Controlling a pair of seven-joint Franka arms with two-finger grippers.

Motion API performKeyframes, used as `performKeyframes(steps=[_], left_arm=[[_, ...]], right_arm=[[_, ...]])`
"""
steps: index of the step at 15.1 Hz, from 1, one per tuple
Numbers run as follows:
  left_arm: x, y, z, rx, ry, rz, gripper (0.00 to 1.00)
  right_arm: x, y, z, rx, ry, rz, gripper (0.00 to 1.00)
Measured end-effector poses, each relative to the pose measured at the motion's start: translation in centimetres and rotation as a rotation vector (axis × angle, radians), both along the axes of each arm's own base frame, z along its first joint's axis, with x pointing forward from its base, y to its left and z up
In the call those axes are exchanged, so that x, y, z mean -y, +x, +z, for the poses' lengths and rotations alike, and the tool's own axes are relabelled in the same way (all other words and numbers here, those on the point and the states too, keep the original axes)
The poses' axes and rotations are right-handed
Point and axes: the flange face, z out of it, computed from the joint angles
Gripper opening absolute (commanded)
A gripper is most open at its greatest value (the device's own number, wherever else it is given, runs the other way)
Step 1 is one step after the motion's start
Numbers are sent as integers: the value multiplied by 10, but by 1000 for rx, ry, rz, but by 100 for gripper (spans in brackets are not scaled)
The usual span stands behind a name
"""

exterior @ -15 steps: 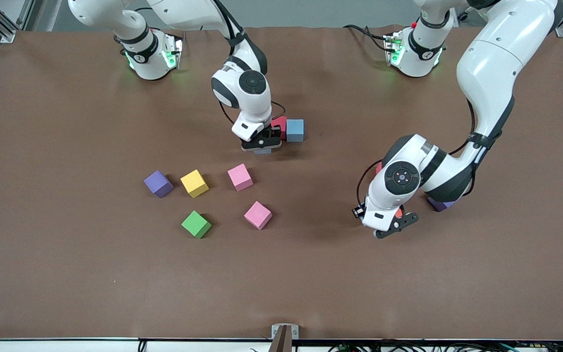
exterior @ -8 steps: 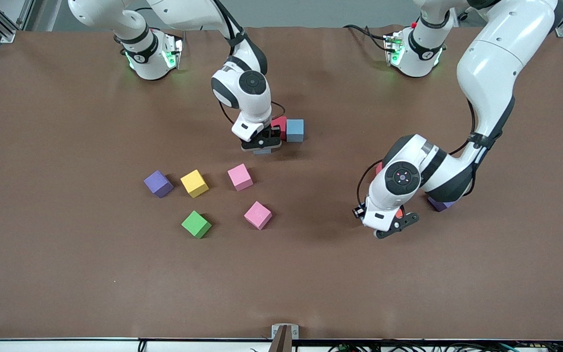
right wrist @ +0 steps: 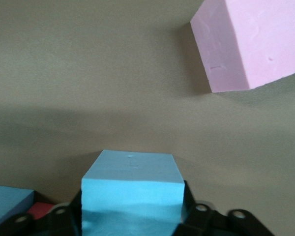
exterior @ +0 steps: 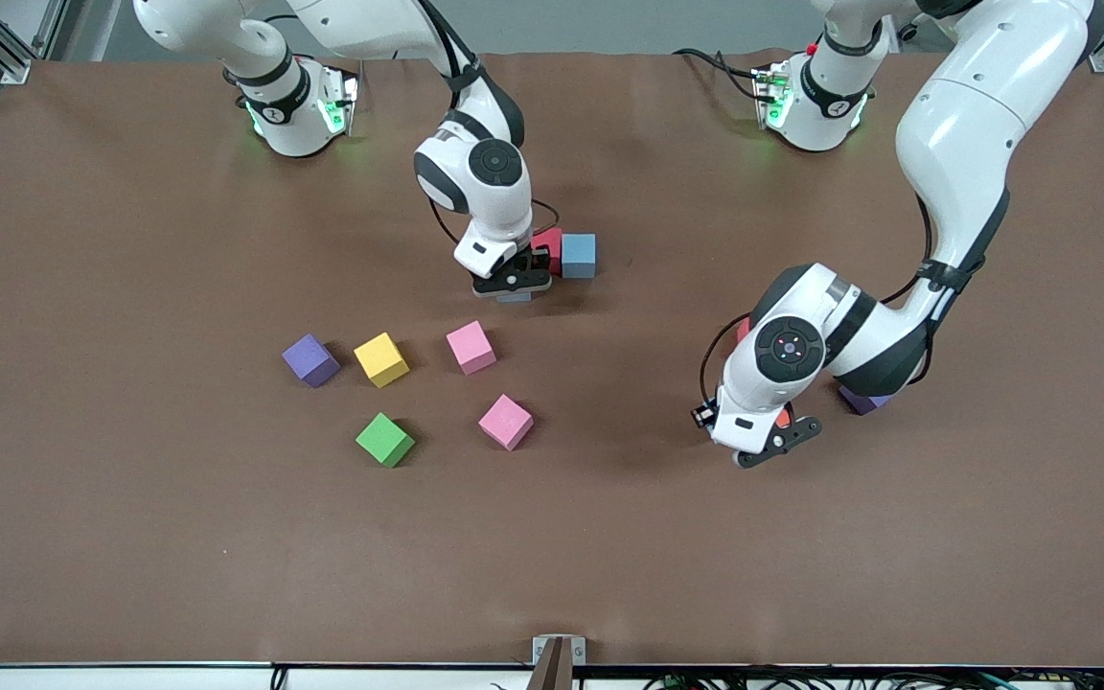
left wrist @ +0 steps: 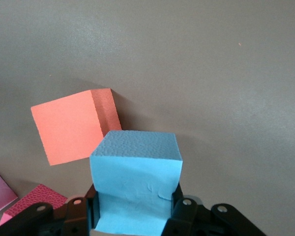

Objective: Arrange 11 blocks into digit 3

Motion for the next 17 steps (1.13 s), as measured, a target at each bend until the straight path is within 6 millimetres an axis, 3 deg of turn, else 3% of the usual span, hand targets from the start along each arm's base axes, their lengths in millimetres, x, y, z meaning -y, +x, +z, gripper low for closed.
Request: performKeyframes(steps=[11, 14, 17], left_arm=[[0, 0, 0, 0, 0, -8, 39], [0, 0, 0, 0, 0, -8, 39], [0, 0, 0, 0, 0, -8, 39]], right_arm=[[-2, 21, 18, -15, -28, -26, 100], [5, 36, 39, -14, -25, -55, 100], [27, 59, 73, -21, -12, -123, 100]])
